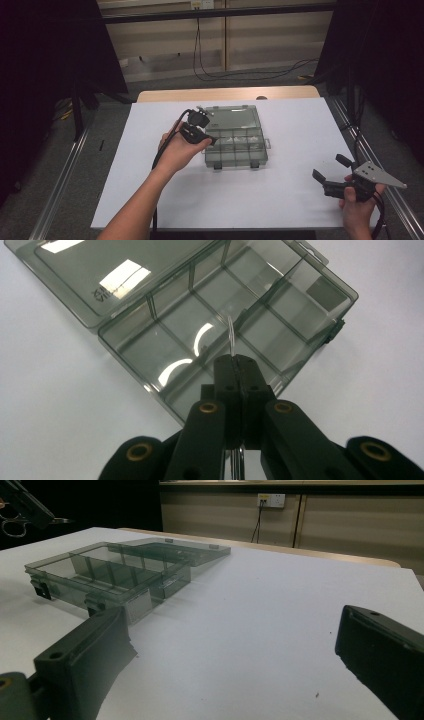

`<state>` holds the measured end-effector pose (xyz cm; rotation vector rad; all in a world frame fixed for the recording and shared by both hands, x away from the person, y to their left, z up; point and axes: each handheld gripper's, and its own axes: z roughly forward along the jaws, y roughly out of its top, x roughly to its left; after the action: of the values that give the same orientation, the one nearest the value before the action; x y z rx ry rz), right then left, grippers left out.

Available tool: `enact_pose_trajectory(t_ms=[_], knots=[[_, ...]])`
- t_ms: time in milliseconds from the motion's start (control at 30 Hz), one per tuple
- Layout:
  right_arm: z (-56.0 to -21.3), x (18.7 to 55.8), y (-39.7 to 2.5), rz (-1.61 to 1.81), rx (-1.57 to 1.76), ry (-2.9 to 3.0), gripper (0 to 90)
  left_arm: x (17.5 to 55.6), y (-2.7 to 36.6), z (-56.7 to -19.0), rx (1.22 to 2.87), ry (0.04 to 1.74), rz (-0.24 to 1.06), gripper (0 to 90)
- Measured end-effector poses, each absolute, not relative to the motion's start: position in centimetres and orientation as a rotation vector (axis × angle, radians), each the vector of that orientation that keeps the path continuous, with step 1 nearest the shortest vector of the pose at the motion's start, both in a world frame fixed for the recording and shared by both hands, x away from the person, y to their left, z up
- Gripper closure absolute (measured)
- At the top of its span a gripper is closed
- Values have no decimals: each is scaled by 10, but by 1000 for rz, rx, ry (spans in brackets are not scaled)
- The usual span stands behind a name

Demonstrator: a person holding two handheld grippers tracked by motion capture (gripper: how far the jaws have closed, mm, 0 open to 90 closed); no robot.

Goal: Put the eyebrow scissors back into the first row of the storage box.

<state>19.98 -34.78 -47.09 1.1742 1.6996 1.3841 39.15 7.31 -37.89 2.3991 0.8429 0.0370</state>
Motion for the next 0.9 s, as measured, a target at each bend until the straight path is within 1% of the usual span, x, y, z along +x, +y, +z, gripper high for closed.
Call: enact_pose_trajectory(t_ms=[100, 467, 700, 900], knots=[[-471, 200, -347, 1389, 1183, 1694, 6, 396, 69, -381, 2414, 828, 30, 897], [-471, 200, -349, 1387, 1172, 1696, 6, 414, 58, -390, 2428, 777, 65, 896], [-471, 200, -349, 1394, 1178, 1697, 7, 425, 43, -399, 2479, 752, 57, 896], [-471, 200, -349, 1395, 1181, 1693, 7, 432, 30, -406, 2473, 700, 64, 895]])
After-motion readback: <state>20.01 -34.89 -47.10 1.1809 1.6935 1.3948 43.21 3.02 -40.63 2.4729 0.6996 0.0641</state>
